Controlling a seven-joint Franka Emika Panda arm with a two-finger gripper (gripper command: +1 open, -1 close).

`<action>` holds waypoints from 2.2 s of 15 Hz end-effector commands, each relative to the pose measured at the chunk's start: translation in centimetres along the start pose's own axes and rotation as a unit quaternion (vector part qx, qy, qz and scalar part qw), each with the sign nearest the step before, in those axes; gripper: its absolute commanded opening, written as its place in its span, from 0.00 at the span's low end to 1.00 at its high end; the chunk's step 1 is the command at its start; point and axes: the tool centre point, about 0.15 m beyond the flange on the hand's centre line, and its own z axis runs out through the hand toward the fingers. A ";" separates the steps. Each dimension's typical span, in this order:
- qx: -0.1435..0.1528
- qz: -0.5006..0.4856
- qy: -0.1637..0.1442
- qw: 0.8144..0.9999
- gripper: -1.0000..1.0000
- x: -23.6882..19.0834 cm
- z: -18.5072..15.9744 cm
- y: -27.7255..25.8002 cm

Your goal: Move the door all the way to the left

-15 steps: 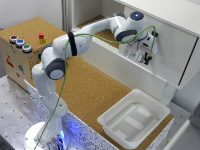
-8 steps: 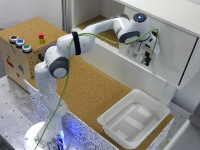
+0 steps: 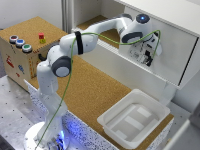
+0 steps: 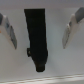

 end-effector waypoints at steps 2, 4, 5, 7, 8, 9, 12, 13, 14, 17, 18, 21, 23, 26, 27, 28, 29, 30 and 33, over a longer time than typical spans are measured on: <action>0.026 -0.004 -0.028 0.999 0.00 2.6 0.4 0.7; 0.018 -0.007 -0.022 1.000 0.00 2.7 0.5 0.4; 0.018 -0.008 -0.022 1.000 0.00 2.6 0.7 0.3; 0.019 -0.015 -0.026 0.999 0.00 2.4 1.1 -0.2; 0.023 -0.021 -0.030 0.999 0.00 2.4 1.4 -0.8; 0.027 -0.028 -0.032 0.999 0.00 2.4 1.6 -1.4; 0.035 -0.045 -0.039 0.998 0.00 2.2 2.0 -3.5; 0.040 -0.052 -0.042 0.997 0.00 2.1 2.3 -4.5; 0.043 -0.058 -0.043 0.996 0.00 2.0 2.4 -5.4; 0.052 -0.071 -0.045 0.995 0.00 1.8 2.7 -7.8; 0.054 -0.076 -0.044 0.995 0.00 1.7 2.6 -8.7; 0.061 -0.091 -0.044 0.993 0.00 1.5 2.3 -11.7; 0.061 -0.100 -0.043 0.992 0.00 1.3 2.0 -13.7; 0.046 -0.107 -0.041 0.992 0.00 0.6 1.7 -17.0; 0.041 -0.107 -0.042 0.993 0.00 0.3 1.6 -18.0; 0.036 -0.111 -0.048 0.992 0.00 0.1 1.7 -18.6; 0.036 -0.114 -0.050 0.992 0.00 0.0 1.7 -19.0; 0.036 -0.122 -0.049 0.991 0.00 -0.1 1.8 -19.5; 0.057 -0.151 -0.044 0.986 0.00 -0.2 2.0 -21.1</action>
